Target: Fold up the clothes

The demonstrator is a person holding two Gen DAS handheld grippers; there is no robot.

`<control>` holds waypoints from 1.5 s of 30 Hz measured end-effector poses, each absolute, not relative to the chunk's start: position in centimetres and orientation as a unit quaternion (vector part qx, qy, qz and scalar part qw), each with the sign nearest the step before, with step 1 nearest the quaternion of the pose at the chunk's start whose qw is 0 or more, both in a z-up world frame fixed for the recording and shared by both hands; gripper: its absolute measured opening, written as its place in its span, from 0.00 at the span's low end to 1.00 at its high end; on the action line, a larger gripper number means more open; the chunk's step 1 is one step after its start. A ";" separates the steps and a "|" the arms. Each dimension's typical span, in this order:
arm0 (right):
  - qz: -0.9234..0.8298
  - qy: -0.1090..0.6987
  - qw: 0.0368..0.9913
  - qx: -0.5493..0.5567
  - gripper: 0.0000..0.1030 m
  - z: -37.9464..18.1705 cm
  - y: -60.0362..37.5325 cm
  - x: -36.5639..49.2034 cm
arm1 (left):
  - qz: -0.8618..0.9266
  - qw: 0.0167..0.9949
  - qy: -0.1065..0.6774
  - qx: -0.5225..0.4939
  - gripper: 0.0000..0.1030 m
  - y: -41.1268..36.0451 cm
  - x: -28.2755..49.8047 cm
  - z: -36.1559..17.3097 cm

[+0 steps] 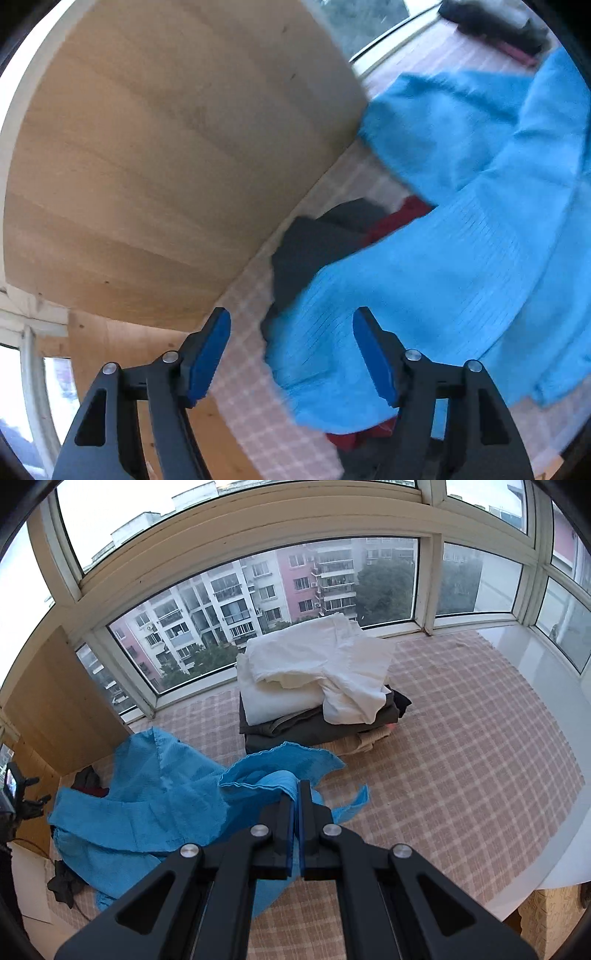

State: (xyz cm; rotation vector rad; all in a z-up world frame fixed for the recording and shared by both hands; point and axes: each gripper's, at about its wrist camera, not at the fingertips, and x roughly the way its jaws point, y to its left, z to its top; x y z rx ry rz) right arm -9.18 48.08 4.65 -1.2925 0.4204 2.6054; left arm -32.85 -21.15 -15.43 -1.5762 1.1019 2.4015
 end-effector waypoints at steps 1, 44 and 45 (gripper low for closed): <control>0.882 0.140 0.099 -0.439 0.01 4.7 47.8 -9.2 | 0.784 0.046 0.354 -0.508 0.60 -20.3 -32.1 -15.2; 0.877 0.119 0.056 -0.462 0.01 4.1 44.9 -11.4 | 0.581 0.416 0.424 -0.557 0.37 3.1 -29.1 -29.8; 0.877 0.120 0.055 -0.462 0.01 4.1 44.9 -11.5 | 0.580 0.415 0.426 -0.556 0.39 3.3 -29.4 -30.0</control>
